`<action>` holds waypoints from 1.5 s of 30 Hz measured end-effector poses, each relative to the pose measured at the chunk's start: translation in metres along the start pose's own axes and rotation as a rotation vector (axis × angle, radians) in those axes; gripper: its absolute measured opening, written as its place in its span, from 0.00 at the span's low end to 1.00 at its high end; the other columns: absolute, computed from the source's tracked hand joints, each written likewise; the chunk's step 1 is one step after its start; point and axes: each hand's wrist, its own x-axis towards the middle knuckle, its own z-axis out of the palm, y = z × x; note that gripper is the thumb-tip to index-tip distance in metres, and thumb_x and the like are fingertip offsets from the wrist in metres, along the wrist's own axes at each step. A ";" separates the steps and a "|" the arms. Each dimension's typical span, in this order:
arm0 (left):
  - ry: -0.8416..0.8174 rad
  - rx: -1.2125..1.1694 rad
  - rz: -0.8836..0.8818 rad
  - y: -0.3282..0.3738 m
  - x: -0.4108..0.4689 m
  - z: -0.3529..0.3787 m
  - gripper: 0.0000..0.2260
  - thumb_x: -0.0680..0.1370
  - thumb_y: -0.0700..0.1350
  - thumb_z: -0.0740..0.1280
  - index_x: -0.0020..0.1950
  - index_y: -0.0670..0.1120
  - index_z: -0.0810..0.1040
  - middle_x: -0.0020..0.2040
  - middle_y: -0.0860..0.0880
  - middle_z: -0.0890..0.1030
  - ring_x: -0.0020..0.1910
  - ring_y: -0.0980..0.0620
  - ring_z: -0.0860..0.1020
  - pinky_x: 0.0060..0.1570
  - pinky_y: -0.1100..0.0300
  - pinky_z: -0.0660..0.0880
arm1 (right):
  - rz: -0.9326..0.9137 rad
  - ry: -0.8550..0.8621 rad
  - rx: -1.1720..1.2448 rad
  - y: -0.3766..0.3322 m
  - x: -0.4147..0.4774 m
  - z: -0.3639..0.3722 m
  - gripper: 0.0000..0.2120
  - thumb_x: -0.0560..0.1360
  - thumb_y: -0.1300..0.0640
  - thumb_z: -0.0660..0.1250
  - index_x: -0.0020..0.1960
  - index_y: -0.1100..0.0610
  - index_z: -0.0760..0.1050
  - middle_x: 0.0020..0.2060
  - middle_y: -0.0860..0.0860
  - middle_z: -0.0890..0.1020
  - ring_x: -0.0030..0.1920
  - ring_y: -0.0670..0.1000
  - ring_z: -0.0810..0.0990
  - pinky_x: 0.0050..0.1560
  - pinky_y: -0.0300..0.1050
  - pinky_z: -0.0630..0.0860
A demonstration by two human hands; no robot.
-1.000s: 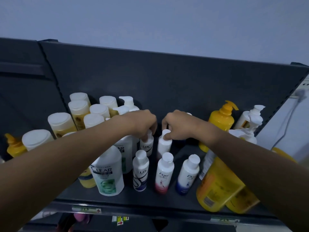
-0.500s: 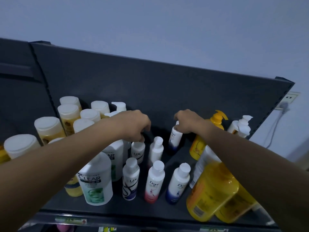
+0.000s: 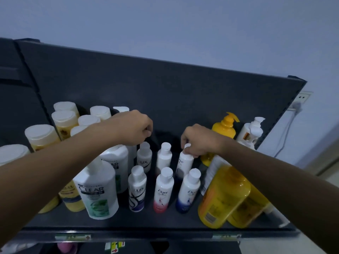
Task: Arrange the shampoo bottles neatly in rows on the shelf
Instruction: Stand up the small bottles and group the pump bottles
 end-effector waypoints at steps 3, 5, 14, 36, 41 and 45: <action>0.021 -0.004 0.014 0.009 -0.001 -0.003 0.09 0.80 0.51 0.62 0.55 0.57 0.82 0.48 0.56 0.83 0.48 0.52 0.82 0.48 0.50 0.81 | -0.028 0.024 -0.010 -0.005 -0.007 0.004 0.07 0.74 0.57 0.74 0.51 0.57 0.84 0.27 0.42 0.74 0.38 0.52 0.84 0.47 0.52 0.83; 0.042 -0.003 0.031 0.018 -0.002 -0.007 0.09 0.80 0.52 0.62 0.54 0.58 0.81 0.47 0.57 0.83 0.48 0.52 0.82 0.48 0.50 0.81 | -0.022 0.030 -0.002 -0.007 -0.013 0.003 0.11 0.74 0.54 0.75 0.55 0.56 0.83 0.28 0.42 0.74 0.41 0.53 0.84 0.49 0.51 0.83; 0.134 -0.019 0.156 0.097 0.000 -0.036 0.10 0.79 0.51 0.62 0.55 0.58 0.82 0.49 0.55 0.83 0.48 0.49 0.82 0.48 0.49 0.81 | 0.075 0.276 0.097 0.044 -0.090 -0.059 0.11 0.77 0.48 0.71 0.56 0.52 0.84 0.35 0.41 0.81 0.38 0.41 0.80 0.48 0.45 0.80; -0.186 -0.299 0.248 0.206 0.094 -0.011 0.09 0.71 0.57 0.78 0.44 0.54 0.87 0.39 0.55 0.87 0.38 0.58 0.84 0.37 0.62 0.79 | 0.203 0.343 0.241 0.178 -0.093 -0.010 0.21 0.72 0.48 0.75 0.44 0.67 0.78 0.39 0.61 0.83 0.41 0.58 0.83 0.37 0.53 0.77; -0.118 -0.250 0.243 0.221 0.105 -0.008 0.07 0.69 0.55 0.79 0.39 0.53 0.86 0.35 0.53 0.86 0.35 0.58 0.83 0.32 0.66 0.74 | 0.202 0.463 0.206 0.193 -0.092 -0.007 0.09 0.74 0.57 0.71 0.45 0.64 0.78 0.40 0.59 0.82 0.40 0.60 0.82 0.32 0.46 0.73; -0.097 -0.280 0.239 0.232 0.113 -0.005 0.06 0.69 0.54 0.79 0.41 0.53 0.88 0.37 0.55 0.86 0.37 0.59 0.83 0.33 0.66 0.76 | 0.222 0.482 0.193 0.209 -0.097 -0.012 0.07 0.73 0.58 0.74 0.40 0.55 0.76 0.38 0.52 0.80 0.40 0.53 0.80 0.30 0.38 0.66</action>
